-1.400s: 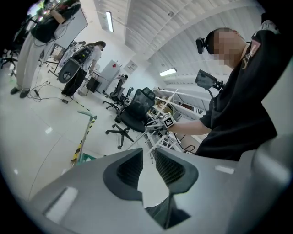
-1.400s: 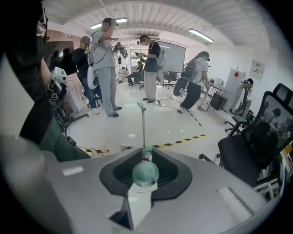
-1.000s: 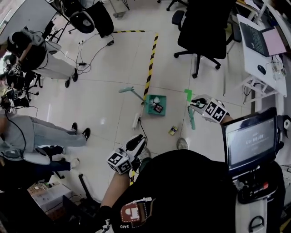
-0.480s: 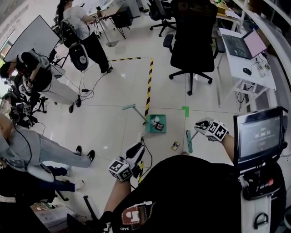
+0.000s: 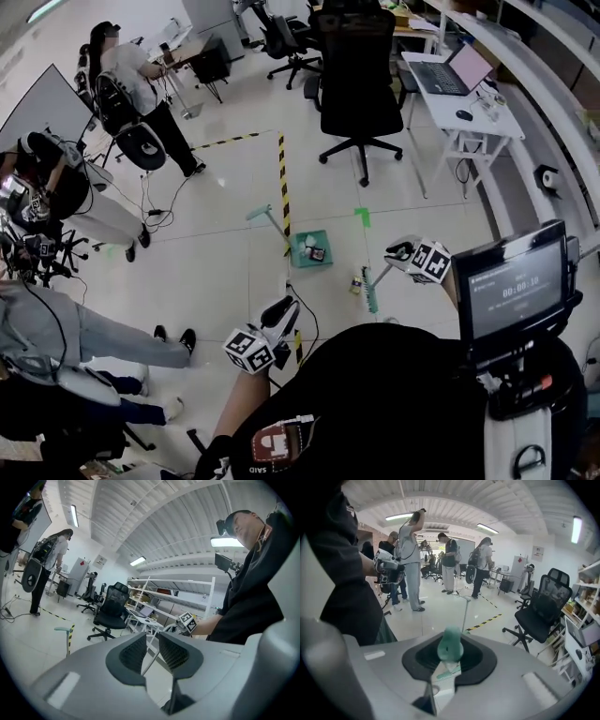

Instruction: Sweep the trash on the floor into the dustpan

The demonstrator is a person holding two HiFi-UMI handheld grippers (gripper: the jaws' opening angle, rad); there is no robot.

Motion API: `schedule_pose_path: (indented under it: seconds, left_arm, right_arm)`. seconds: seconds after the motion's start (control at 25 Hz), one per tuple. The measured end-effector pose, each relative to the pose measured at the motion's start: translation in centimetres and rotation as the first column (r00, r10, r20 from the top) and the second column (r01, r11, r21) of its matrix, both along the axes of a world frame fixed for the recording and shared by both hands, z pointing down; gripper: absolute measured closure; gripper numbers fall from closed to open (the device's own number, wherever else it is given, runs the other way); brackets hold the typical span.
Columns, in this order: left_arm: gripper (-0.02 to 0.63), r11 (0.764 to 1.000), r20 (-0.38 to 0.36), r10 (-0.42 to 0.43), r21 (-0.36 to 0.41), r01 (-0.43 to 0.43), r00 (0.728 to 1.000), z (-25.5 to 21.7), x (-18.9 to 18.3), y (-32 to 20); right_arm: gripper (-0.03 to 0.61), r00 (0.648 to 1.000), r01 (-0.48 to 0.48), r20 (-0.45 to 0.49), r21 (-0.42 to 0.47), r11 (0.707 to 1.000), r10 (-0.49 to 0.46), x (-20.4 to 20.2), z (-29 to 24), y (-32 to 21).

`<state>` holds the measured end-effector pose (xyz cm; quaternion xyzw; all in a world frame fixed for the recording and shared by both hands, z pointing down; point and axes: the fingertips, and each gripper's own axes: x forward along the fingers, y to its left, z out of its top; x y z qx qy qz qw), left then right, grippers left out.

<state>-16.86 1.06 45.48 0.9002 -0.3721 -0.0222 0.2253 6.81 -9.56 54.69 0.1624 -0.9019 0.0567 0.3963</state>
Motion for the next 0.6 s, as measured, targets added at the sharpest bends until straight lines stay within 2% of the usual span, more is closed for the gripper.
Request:
schedule_pose_path:
  seconds: [0.16, 0.36, 0.48, 0.6]
  left_arm:
    - [0.528, 0.998, 0.005, 0.064, 0.014, -0.064, 0.998, -0.9, 3.3, 3.5]
    - [0.528, 0.994, 0.022, 0.105, 0.025, -0.105, 0.994, -1.8, 8.9, 8.5]
    - [0.529, 0.994, 0.028, 0.107, 0.008, -0.108, 0.994, -1.9, 13.5, 11.7]
    - [0.529, 0.993, -0.001, 0.117, -0.017, -0.117, 0.993, -1.7, 19.8, 15.6]
  right_arm:
    - [0.518, 0.999, 0.028, 0.020, 0.016, 0.999, -0.028, 0.3, -1.7, 5.4]
    - [0.518, 0.994, 0.008, 0.106, 0.032, 0.999, -0.012, 3.7, -4.1, 10.8]
    - [0.518, 0.986, -0.002, 0.169, 0.050, 0.999, -0.007, 6.3, -6.1, 14.6]
    - [0.518, 0.980, 0.012, 0.199, 0.070, 0.997, -0.026, 9.8, -7.7, 19.6]
